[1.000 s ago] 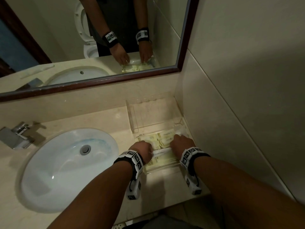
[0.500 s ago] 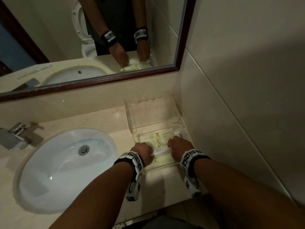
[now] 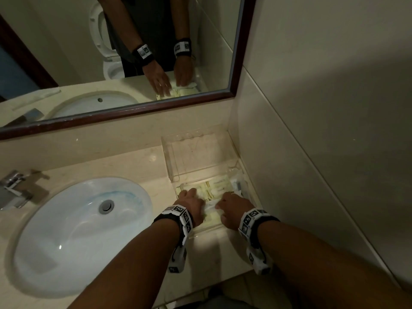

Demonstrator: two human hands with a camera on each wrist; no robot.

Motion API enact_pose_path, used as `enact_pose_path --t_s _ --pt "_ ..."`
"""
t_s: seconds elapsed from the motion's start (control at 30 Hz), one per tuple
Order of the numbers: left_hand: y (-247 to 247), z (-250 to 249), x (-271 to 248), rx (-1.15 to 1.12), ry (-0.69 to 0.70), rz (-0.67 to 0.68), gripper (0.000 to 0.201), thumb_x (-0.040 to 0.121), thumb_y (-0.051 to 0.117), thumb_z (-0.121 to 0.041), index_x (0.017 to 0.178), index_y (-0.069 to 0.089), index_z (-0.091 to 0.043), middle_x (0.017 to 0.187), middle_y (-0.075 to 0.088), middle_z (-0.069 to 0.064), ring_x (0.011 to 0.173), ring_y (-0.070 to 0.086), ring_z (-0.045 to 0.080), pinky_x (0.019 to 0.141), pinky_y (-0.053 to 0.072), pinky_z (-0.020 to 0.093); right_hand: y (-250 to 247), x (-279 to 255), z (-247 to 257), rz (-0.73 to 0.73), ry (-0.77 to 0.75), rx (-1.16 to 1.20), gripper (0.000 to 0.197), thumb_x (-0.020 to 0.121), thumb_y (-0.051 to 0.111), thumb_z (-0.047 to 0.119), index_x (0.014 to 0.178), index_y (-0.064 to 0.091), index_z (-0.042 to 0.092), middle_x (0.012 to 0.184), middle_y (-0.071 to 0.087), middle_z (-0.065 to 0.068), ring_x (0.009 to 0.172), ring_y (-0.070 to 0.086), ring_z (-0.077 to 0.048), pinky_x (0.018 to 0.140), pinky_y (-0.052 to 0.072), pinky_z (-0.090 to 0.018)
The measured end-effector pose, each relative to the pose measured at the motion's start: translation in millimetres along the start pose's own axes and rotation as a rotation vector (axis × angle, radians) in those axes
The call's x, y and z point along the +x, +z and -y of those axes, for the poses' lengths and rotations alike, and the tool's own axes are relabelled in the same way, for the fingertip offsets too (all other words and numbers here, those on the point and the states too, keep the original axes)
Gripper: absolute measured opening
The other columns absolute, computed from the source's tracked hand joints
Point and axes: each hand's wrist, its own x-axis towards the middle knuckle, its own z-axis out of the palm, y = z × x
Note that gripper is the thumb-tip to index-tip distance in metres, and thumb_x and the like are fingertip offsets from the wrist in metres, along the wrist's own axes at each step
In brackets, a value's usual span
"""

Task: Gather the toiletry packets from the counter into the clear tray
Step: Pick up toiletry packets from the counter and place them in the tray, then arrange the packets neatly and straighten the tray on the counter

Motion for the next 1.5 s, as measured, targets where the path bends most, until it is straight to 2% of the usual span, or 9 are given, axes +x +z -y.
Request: enact_pose_path --t_s 0.07,0.2,0.37,0.6,0.77,0.9,1.1,1.27,1.5 --pt "-1.1 -1.1 2.8 0.004 -0.007 0.01 0.035 0.084 0.061 -0.043 0.115 0.065 -0.028 0.135 0.034 0.008 0.128 0.032 0.039 0.104 0.041 0.049 -2.6 -0.1 -0.2 0.019 0.004 0.009 0.046 0.091 0.057 0.034 0.136 0.054 0.031 0.135 0.045 -0.001 0.127 0.047 -0.021 0.103 0.044 -0.041" --pt "-0.5 -3.8 6.5 -0.009 -0.028 0.036 0.038 0.083 0.062 -0.043 0.117 0.065 -0.026 0.138 0.033 0.009 0.131 0.031 0.04 0.106 0.039 0.048 -8.5 2.4 -2.3 0.007 0.028 0.018 0.042 0.091 0.054 0.033 0.133 0.057 0.033 0.134 0.046 0.0 0.126 0.047 -0.022 0.102 0.044 -0.041" --pt "4.3 -5.3 6.2 -0.029 -0.025 0.033 0.044 0.085 0.057 -0.043 0.125 0.059 -0.024 0.153 0.022 0.018 0.138 0.024 0.046 0.111 0.031 0.052 -10.6 7.9 -0.8 0.023 0.089 0.016 0.043 0.088 0.053 0.03 0.131 0.057 0.035 0.134 0.046 0.0 0.126 0.047 -0.023 0.101 0.045 -0.04" --pt "1.5 -2.0 7.7 -0.051 -0.026 0.011 0.048 0.082 0.059 -0.044 0.124 0.06 -0.021 0.15 0.025 0.018 0.134 0.027 0.044 0.11 0.033 0.05 -18.4 13.3 0.6 0.06 0.072 -0.014 0.044 0.087 0.052 0.036 0.131 0.056 0.034 0.134 0.047 -0.002 0.125 0.05 -0.025 0.1 0.046 -0.042" --pt "-11.1 9.0 0.8 -0.112 -0.018 -0.002 0.061 0.079 0.065 -0.048 0.136 0.055 -0.029 0.161 0.016 0.013 0.148 0.01 0.037 0.119 0.022 0.047 -31.6 20.0 3.3 0.012 0.047 -0.037 0.047 0.089 0.053 0.041 0.136 0.052 0.035 0.137 0.045 0.0 0.129 0.045 -0.022 0.104 0.04 -0.038" --pt "-27.2 22.9 -12.8 -0.204 -0.052 -0.06 0.049 0.081 0.061 -0.046 0.128 0.06 -0.033 0.158 0.027 0.008 0.146 0.017 0.027 0.117 0.025 0.035 -47.2 31.4 14.5 -0.027 0.005 -0.068 0.046 0.09 0.055 0.046 0.134 0.052 0.034 0.136 0.043 -0.001 0.127 0.045 -0.023 0.103 0.042 -0.039" --pt "-52.7 60.1 -40.1 -0.246 -0.196 -0.23 0.04 0.088 0.06 -0.04 0.126 0.061 -0.027 0.139 0.044 0.003 0.127 0.043 0.026 0.106 0.041 0.036 -73.7 48.6 48.8 -0.07 -0.096 -0.106 0.048 0.089 0.056 0.045 0.135 0.052 0.03 0.136 0.043 -0.002 0.126 0.046 -0.025 0.101 0.044 -0.041" --pt "-61.8 102.1 -72.9 -0.312 -0.317 -0.351 0.036 0.091 0.057 -0.039 0.125 0.06 -0.029 0.135 0.048 0.002 0.124 0.049 0.022 0.102 0.044 0.033 -86.4 58.8 85.8 -0.105 -0.166 -0.168 0.049 0.088 0.057 0.044 0.135 0.052 0.03 0.133 0.046 -0.002 0.121 0.049 -0.025 0.098 0.047 -0.042" --pt "-32.3 156.2 -131.9 -0.38 -0.444 -0.397 0.037 0.091 0.057 -0.041 0.126 0.062 -0.03 0.136 0.05 -0.002 0.123 0.052 0.019 0.105 0.043 0.034 -93.7 68.7 165.2 -0.088 -0.243 -0.23 0.05 0.088 0.055 0.038 0.137 0.051 0.028 0.134 0.046 -0.004 0.122 0.049 -0.027 0.096 0.048 -0.043"
